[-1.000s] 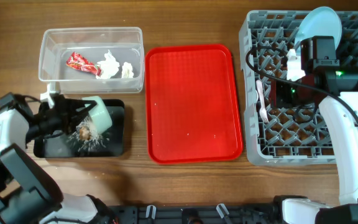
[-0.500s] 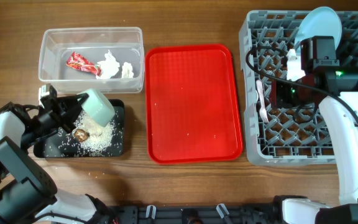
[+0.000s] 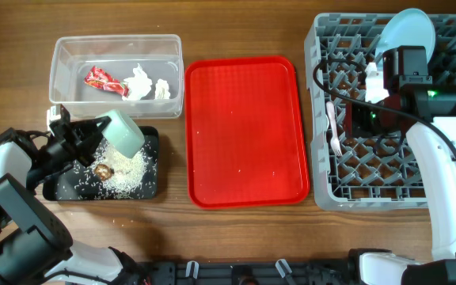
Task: Sort waste into correct bins and load items into the dishwasher rack
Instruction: 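Tilt the green bowl with the left gripper to dump rice onto black tray, then set the emptied green bowl down on the red tray with the left gripper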
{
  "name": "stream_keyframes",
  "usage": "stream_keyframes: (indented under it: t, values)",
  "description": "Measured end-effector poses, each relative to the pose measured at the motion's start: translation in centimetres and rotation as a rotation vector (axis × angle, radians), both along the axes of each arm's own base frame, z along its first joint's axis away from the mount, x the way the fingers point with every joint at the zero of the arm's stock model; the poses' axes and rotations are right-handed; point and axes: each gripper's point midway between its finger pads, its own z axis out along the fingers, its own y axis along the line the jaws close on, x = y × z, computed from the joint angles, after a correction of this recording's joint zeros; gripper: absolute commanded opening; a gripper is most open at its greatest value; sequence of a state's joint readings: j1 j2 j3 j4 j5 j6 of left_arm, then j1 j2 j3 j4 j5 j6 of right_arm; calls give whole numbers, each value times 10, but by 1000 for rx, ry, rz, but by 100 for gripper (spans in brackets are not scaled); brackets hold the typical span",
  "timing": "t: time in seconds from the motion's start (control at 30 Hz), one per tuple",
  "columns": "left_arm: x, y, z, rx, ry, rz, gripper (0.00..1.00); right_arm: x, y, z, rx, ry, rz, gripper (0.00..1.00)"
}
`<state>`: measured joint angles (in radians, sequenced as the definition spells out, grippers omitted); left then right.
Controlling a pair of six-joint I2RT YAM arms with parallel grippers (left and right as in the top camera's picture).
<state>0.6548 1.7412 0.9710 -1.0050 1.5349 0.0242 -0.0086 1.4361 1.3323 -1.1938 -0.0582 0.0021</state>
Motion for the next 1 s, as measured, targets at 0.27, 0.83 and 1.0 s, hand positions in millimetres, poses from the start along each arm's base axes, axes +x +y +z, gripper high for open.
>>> stream_keyframes:
  t: [0.27, 0.83, 1.0]
  values:
    - [-1, -11, 1, 8, 3, -33, 4, 0, 0, 0, 0, 0, 0, 54]
    - [5, -221, -28, 581, -349, -613, 4, 0, 0, 0, 0, -2, 0, 54]
    - [7, -273, -45, 799, -418, -625, 4, 1, 0, 0, -1, -2, 0, 53]
